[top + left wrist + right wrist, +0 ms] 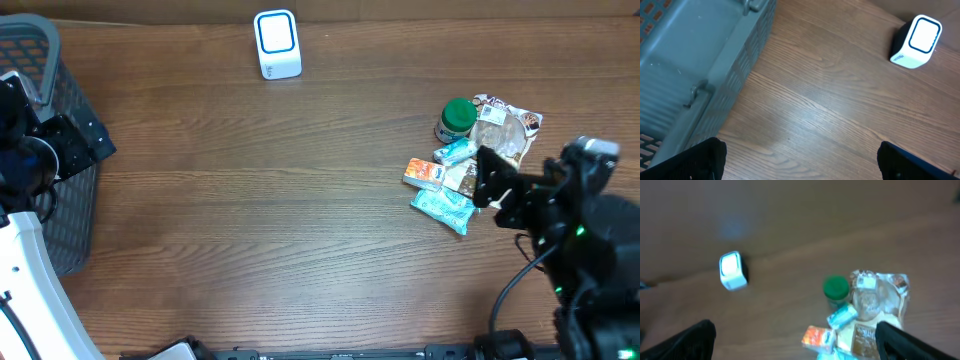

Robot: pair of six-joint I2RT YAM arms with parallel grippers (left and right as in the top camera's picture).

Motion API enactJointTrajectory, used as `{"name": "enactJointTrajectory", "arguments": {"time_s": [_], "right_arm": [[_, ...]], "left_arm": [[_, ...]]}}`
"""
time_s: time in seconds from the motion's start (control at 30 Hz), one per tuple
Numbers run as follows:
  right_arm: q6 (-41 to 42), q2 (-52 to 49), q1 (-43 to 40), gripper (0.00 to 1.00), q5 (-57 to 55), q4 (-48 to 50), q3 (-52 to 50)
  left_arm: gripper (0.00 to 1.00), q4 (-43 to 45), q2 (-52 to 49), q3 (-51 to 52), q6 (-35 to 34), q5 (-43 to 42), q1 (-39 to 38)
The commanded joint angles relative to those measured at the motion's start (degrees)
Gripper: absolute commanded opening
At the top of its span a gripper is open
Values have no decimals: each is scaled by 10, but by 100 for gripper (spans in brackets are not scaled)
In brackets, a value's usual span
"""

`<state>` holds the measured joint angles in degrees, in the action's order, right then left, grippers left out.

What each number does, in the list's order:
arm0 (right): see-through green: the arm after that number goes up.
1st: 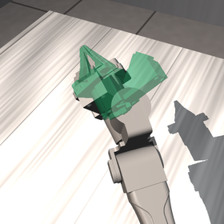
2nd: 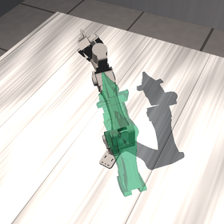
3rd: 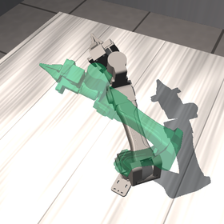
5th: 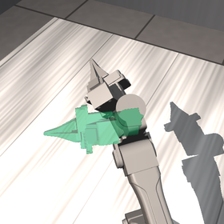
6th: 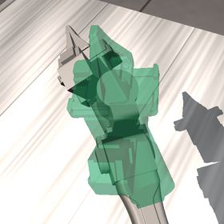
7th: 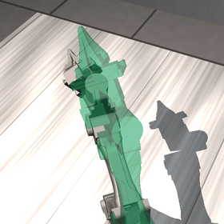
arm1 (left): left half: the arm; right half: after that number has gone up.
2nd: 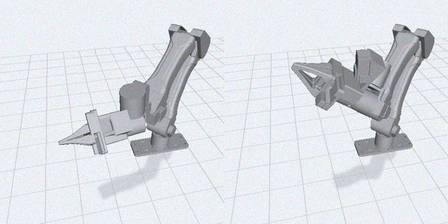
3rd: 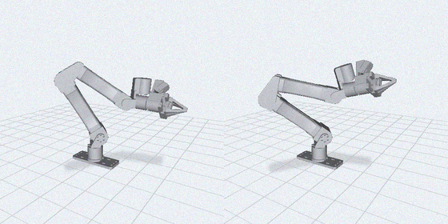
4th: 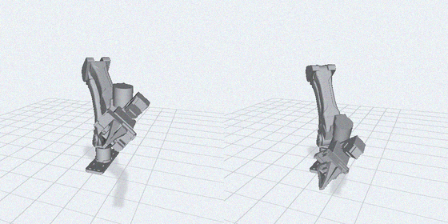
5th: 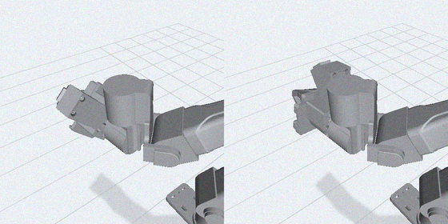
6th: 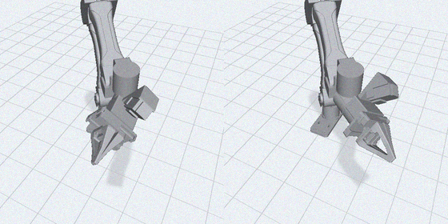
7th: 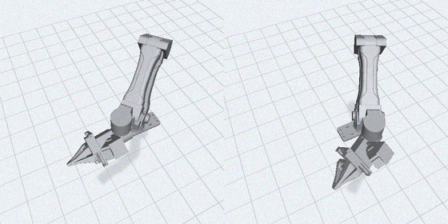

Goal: Scan the item barcode

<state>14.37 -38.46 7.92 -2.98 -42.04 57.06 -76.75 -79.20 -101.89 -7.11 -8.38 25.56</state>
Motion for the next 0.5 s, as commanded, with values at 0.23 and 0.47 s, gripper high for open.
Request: {"name": "enactJointTrajectory", "arguments": {"time_s": [0.23,0.47], "right_arm": [[-44,175,3,100,27,301,-330],[-44,277,3,100,27,439,-493]], "left_arm": [[99,1,-2,-5,-2,-5,2],[100,1,-2,-5,-2,-5,2]]}}
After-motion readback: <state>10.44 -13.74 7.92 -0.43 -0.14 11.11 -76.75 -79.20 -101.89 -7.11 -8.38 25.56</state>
